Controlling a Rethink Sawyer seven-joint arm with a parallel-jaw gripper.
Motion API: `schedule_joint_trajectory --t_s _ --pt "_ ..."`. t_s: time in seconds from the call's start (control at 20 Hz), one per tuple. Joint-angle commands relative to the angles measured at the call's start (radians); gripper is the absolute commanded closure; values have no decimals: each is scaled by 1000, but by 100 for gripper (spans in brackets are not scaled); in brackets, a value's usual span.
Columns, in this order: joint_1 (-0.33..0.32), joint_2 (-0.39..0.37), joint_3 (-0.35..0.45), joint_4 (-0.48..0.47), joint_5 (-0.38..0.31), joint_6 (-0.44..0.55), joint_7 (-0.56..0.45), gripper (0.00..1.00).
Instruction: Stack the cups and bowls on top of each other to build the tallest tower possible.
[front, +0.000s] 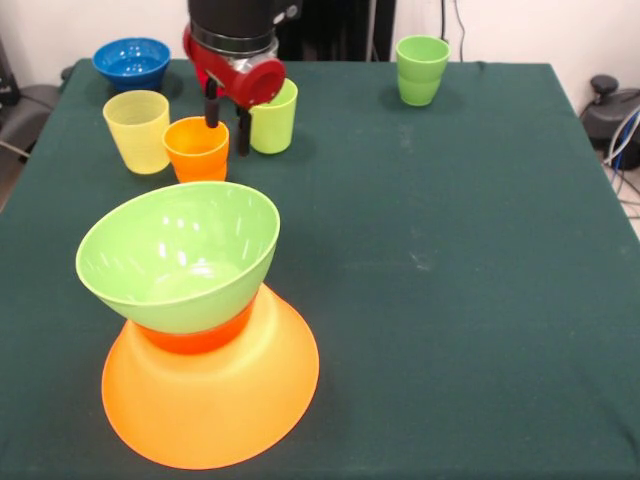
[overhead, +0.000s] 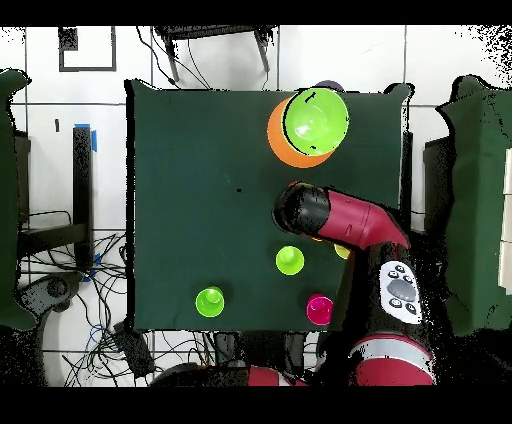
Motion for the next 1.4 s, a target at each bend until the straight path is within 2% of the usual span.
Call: schedule_joint_trajectory --t_s 0.05,0.75,1.4 --pt "50 -10 55 104 -5 75 52 0" --pt "51 -37 52 159 5 62 53 0" --pt "44 -7 56 233 -4 -56 81 0"
